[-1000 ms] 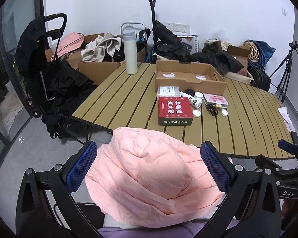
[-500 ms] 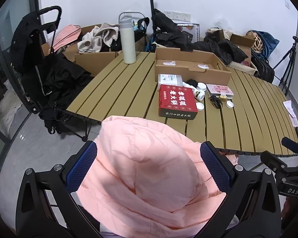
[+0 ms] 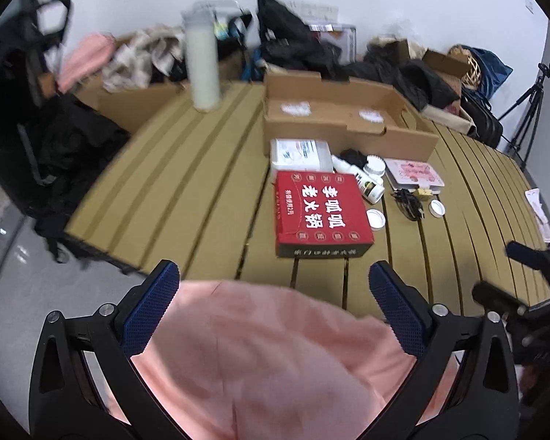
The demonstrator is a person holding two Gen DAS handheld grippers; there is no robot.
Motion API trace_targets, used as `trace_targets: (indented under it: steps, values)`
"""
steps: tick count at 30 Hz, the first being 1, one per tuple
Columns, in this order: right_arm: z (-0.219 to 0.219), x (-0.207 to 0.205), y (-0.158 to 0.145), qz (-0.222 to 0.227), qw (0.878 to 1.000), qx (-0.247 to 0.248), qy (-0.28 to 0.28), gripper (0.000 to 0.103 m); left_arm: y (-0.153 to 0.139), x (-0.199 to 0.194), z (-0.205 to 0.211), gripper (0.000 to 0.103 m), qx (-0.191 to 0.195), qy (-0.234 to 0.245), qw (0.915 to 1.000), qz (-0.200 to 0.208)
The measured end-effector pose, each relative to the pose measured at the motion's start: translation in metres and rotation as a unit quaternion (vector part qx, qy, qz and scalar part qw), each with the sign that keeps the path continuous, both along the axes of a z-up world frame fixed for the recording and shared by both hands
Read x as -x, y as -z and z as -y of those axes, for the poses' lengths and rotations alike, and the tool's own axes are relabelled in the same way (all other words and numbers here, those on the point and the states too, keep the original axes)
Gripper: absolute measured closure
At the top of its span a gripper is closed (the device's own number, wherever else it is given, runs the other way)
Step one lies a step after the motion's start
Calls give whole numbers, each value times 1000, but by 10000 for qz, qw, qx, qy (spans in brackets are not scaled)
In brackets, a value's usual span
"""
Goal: Organize objects
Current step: 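Reach both grippers to the red printed box and close on it, then carry the red box into the cardboard box and open the grippers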
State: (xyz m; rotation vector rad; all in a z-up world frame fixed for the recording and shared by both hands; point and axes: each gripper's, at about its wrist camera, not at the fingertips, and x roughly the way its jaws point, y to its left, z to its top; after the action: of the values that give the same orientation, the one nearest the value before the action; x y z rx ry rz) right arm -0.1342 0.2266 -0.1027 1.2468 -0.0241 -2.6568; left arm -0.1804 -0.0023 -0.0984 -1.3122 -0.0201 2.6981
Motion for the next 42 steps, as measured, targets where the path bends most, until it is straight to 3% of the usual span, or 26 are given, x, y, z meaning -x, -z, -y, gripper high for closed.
trace_targets:
  steps: [1,2,4,5,7,10,12,15,18,25,30,32,34,39,42]
  values:
    - [-2,16,4,-22,9991,413,19,1,6,11,0,5,-53,27,10000,33]
    - [-2,29,9,48,9981,614,-17,13,12,23,0,8,-112,68,9999,66]
    - [8,64,21,162,9957,895,-161,35,29,51,-1,25,-212,169,9993,273]
    - [13,80,28,212,9951,952,-187,42,39,67,-2,30,-340,260,9981,450]
    - [25,106,46,369,9937,1029,-260,50,54,84,-3,48,-488,271,9957,736]
    - [40,136,66,606,9907,1165,-361,53,74,102,-3,59,-819,367,9896,1127]
    - [47,146,76,770,9902,1107,-364,54,77,103,-4,63,-1116,453,9866,1103]
    - [52,152,84,824,9890,1166,-386,58,76,99,-6,66,-1095,448,9875,1038]
    - [51,152,81,865,9879,1233,-378,58,64,91,-10,77,-1073,461,9889,921]
    - [33,135,15,182,9903,1353,-274,59,-7,95,-17,77,-1215,756,9896,157]
    - [21,186,-26,-168,9889,1466,-185,59,-41,178,-32,77,-1233,732,9896,44]
    - [16,223,-34,-211,9887,1475,-136,59,-42,219,-39,77,-1206,644,9906,77]
    - [9,270,-28,94,9863,1644,-124,59,-35,253,-43,77,-1128,522,9921,159]
    - [14,371,18,1035,9793,1737,-43,59,13,332,-52,77,-707,174,9955,607]
    - [28,407,42,1241,9809,1496,-47,59,32,357,-51,79,-212,-155,9984,493]
